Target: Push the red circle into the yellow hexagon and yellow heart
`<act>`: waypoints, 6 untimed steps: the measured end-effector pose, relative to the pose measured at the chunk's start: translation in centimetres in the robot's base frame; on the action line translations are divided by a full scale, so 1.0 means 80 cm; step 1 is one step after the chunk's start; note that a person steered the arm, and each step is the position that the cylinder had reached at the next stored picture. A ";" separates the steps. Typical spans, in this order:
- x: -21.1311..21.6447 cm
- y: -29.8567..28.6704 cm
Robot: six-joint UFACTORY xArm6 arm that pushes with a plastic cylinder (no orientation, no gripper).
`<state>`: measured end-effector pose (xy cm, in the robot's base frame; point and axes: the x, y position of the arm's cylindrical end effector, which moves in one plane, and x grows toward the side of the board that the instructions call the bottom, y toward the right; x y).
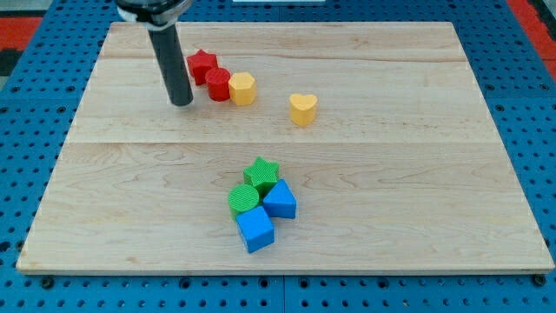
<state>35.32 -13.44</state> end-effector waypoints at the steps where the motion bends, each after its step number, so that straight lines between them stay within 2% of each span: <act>1: -0.039 0.024; 3: -0.047 0.134; 4: -0.052 0.168; 5: -0.034 0.159; 6: -0.059 0.126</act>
